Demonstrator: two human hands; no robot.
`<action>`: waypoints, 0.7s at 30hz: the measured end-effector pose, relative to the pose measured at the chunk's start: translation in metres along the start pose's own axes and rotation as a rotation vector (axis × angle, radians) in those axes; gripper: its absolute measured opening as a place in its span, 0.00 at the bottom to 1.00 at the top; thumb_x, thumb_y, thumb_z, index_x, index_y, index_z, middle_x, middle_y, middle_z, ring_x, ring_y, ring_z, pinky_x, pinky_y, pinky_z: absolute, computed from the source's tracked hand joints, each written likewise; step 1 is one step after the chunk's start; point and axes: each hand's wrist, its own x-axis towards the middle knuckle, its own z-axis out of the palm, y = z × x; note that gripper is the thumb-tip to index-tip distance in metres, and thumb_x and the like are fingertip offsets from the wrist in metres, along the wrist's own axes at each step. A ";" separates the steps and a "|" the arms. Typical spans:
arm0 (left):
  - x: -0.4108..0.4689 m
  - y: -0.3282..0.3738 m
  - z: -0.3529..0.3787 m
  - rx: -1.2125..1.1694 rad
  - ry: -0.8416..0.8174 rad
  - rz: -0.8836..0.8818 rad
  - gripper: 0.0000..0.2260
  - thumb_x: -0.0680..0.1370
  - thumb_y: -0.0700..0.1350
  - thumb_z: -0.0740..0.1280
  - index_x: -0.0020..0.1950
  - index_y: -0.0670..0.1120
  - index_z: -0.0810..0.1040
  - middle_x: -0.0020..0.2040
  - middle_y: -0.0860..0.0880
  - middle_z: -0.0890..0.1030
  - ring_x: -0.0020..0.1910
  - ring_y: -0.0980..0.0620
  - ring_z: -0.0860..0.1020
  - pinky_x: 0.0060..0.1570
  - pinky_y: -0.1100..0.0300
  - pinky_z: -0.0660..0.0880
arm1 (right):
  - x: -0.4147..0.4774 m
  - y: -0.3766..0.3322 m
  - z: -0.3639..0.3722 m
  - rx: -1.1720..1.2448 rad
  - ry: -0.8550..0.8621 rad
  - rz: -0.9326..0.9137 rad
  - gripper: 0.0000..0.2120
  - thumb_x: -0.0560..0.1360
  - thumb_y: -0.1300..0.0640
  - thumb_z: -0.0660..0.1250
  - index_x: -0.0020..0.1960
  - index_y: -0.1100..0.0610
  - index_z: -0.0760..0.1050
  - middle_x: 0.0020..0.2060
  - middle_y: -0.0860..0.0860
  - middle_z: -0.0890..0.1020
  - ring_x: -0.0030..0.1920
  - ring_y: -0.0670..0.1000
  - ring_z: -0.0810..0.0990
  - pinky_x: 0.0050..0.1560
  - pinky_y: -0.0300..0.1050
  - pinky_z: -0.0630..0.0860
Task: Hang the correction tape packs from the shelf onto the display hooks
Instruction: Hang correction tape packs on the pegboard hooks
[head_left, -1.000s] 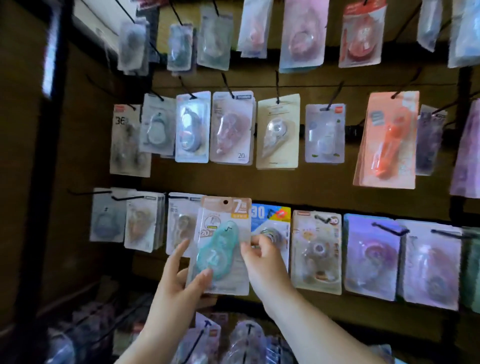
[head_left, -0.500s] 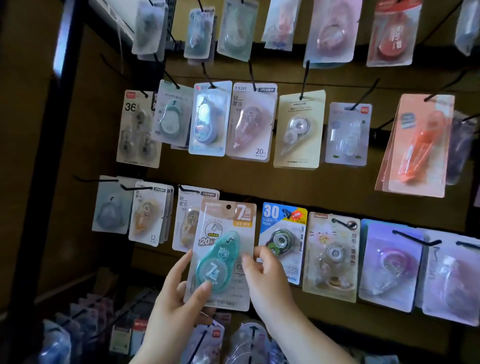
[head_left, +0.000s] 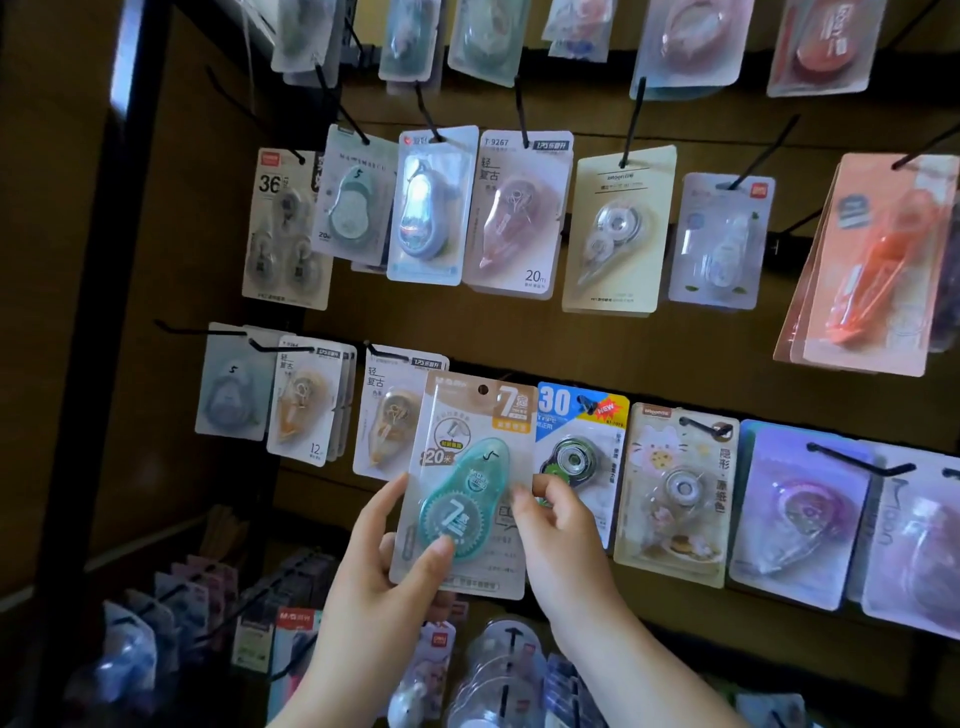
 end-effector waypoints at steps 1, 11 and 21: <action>-0.001 0.000 0.001 0.001 0.002 0.003 0.21 0.74 0.37 0.65 0.50 0.65 0.67 0.46 0.47 0.81 0.40 0.52 0.82 0.35 0.62 0.79 | 0.000 0.000 0.000 0.003 -0.001 0.002 0.09 0.78 0.54 0.58 0.40 0.51 0.70 0.37 0.49 0.79 0.40 0.49 0.78 0.41 0.43 0.75; -0.003 0.005 0.003 0.034 0.050 0.029 0.20 0.73 0.37 0.67 0.48 0.65 0.68 0.43 0.50 0.82 0.36 0.59 0.83 0.38 0.58 0.80 | 0.002 0.000 0.002 0.049 0.009 0.004 0.09 0.78 0.55 0.58 0.40 0.52 0.72 0.38 0.51 0.80 0.41 0.51 0.77 0.41 0.44 0.74; -0.001 0.003 -0.001 -0.001 0.068 -0.020 0.19 0.73 0.39 0.67 0.52 0.63 0.70 0.43 0.49 0.83 0.36 0.51 0.83 0.37 0.55 0.80 | 0.005 0.001 0.002 0.016 -0.019 0.004 0.09 0.78 0.55 0.58 0.40 0.54 0.70 0.41 0.61 0.79 0.41 0.54 0.75 0.42 0.46 0.72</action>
